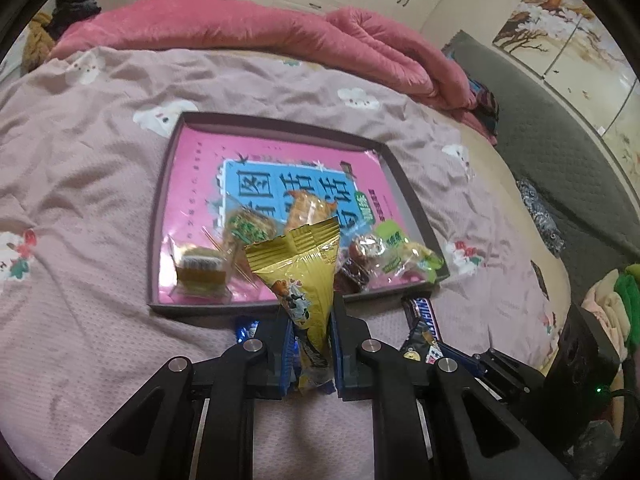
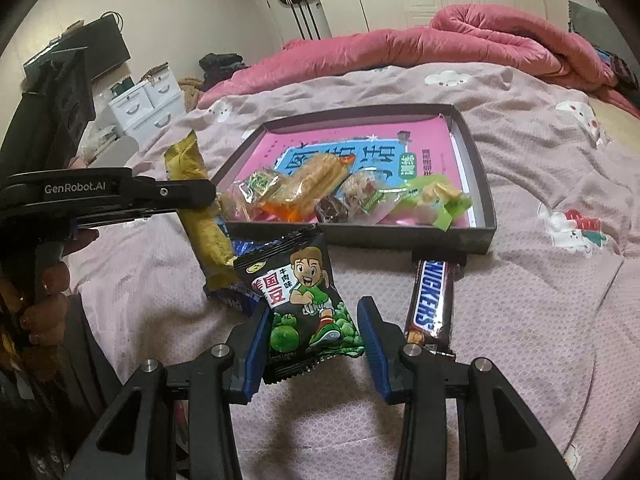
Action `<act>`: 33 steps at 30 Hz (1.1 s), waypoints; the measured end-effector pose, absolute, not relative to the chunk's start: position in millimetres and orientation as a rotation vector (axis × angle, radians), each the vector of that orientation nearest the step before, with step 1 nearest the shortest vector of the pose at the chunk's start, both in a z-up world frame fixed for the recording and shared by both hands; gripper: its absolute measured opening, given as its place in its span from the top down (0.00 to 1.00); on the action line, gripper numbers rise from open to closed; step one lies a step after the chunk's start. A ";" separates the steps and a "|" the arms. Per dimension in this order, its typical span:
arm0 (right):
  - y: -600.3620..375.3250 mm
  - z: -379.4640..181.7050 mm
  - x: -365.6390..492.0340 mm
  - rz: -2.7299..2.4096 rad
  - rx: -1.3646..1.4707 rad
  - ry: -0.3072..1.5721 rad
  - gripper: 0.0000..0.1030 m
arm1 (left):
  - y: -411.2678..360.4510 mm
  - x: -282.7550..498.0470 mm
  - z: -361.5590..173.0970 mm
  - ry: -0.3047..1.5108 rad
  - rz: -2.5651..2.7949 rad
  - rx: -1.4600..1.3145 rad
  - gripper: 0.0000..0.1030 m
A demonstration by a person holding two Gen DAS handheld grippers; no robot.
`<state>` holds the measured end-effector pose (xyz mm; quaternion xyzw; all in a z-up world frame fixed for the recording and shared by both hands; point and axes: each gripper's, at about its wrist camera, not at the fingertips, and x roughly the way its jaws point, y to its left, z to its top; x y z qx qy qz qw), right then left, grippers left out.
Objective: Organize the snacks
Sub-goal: 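Grasp the yellow wafer bar with left gripper while right gripper grasps the green pea bag, then lift and carry the wafer bar with left gripper while right gripper carries pea bag to tray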
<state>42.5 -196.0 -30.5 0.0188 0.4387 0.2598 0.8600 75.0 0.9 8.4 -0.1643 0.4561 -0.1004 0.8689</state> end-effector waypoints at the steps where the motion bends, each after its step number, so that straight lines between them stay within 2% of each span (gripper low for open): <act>1: -196.2 -29.5 42.9 0.543 0.041 0.915 0.58 | 2.8 74.5 9.8 0.950 -0.206 -0.345 0.85; 16: -204.2 -17.1 50.1 0.492 0.051 0.855 0.58 | 24.6 67.9 30.9 0.829 -0.143 -0.385 0.85; 33: -200.4 0.1 65.5 0.448 0.059 0.776 0.58 | 22.8 68.6 33.3 0.780 -0.144 -0.373 0.85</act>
